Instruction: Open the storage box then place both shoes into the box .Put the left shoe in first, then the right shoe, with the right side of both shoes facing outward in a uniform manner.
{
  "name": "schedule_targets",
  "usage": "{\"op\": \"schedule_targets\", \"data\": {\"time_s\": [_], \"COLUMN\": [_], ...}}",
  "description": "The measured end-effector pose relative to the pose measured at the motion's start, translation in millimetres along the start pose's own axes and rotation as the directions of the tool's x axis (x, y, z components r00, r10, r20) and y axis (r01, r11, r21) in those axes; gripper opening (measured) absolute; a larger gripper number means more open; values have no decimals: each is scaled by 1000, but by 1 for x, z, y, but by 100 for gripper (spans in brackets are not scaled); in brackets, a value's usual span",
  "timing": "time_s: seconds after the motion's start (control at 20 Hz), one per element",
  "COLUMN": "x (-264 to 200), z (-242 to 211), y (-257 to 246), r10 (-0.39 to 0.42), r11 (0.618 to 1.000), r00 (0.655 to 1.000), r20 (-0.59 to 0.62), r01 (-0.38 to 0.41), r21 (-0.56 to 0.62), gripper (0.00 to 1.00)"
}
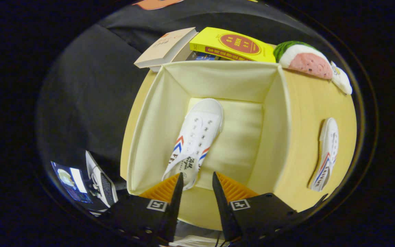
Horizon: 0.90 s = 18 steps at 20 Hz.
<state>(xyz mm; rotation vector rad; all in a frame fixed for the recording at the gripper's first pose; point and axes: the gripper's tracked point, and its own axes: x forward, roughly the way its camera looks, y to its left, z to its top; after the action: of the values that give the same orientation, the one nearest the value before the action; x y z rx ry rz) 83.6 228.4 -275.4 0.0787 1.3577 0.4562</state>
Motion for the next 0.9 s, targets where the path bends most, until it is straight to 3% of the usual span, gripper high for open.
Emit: {"op": "schedule_targets", "data": {"time_s": [0.15,0.25,0.35,0.55,0.9], "x": [-42,-66,-80,-89,-76], "z": [-16,-25,-30,-46,-67], "y": [-9,-26,-53,-113,-255], "r10": [55,65,31,4,-136], "r11": [998,998,999,1000,988], "r00": [998,998,999,1000,990], "r20": [-13,-17,23,31,36], "r01": [-56,-65,-31,-5,134], "r21": [-20,-21,-26,6,71], "gripper": [80,85,96,97,97]}}
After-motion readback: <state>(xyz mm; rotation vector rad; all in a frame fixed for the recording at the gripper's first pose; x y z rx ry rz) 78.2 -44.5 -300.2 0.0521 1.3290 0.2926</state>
